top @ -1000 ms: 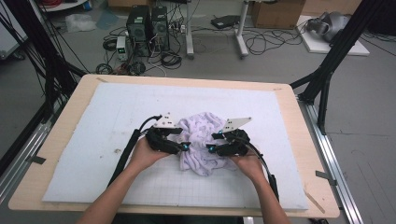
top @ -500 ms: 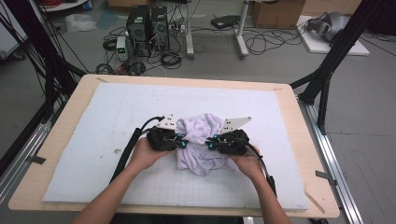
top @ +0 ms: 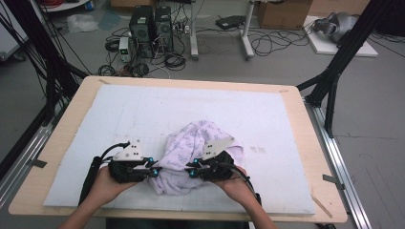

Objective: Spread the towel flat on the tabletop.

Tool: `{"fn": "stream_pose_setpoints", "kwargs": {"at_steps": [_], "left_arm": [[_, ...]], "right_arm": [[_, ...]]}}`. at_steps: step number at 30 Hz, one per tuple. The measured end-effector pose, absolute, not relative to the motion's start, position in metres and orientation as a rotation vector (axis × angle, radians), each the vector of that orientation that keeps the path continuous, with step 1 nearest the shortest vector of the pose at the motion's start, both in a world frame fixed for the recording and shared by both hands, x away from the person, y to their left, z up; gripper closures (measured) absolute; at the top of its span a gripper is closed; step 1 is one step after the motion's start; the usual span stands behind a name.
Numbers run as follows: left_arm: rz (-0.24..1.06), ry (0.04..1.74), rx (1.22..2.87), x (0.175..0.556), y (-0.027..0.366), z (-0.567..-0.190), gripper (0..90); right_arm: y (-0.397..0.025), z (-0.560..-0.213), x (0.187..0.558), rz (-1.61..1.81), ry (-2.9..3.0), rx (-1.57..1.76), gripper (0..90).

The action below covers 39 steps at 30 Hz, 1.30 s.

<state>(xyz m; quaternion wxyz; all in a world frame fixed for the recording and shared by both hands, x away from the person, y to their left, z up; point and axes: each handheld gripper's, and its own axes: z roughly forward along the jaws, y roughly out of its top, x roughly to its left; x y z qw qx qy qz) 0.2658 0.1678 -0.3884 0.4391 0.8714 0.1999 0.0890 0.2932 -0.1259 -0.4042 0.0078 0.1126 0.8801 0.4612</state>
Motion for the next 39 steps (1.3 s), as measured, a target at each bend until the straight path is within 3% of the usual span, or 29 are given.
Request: {"fn": "stream_pose_setpoints", "kwargs": {"at_steps": [1, 5, 11, 16, 20, 23, 24, 25, 27, 30, 39], "left_arm": [[0.222, 0.497, 2.161, 0.266, 0.17, -0.389, 68.6], [0.242, 0.514, 2.093, 0.272, 0.179, -0.377, 54.0], [0.304, 0.491, 2.031, 0.298, 0.174, -0.359, 52.0], [0.271, 0.508, 2.052, 0.329, 0.15, -0.379, 53.5], [0.237, 0.534, 2.153, 0.344, 0.131, -0.403, 53.5], [0.189, 0.544, 2.256, 0.35, 0.122, -0.42, 63.6], [0.17, 0.547, 2.292, 0.351, 0.119, -0.424, 76.5], [0.155, 0.531, 2.323, 0.351, 0.118, -0.427, 76.5], [0.17, 0.531, 2.315, 0.349, 0.118, -0.429, 83.3], [0.17, 0.547, 2.28, 0.345, 0.125, -0.424, 85.4], [0.217, 0.581, 2.154, 0.307, 0.173, -0.395, 86.2]], "right_arm": [[-0.126, -0.404, 0.293, 1.442, 2.751, 0.352, 70.8], [-0.138, -0.389, 0.291, 1.5, 2.681, 0.354, 64.6], [-0.17, -0.37, 0.309, 1.456, 2.543, 0.469, 59.4], [-0.168, -0.392, 0.327, 1.339, 2.584, 0.53, 50.4], [-0.161, -0.42, 0.335, 1.275, 2.651, 0.59, 50.0], [-0.158, -0.436, 0.338, 1.272, 2.679, 0.624, 54.9], [-0.157, -0.44, 0.34, 1.278, 2.704, 0.635, 64.5], [-0.157, -0.44, 0.34, 1.278, 2.704, 0.635, 64.5], [-0.156, -0.44, 0.34, 1.29, 2.732, 0.608, 77.9], [-0.154, -0.437, 0.336, 1.265, 2.744, 0.557, 85.0], [-0.17, -0.407, 0.311, 1.341, 2.689, 0.477, 86.1]]}}
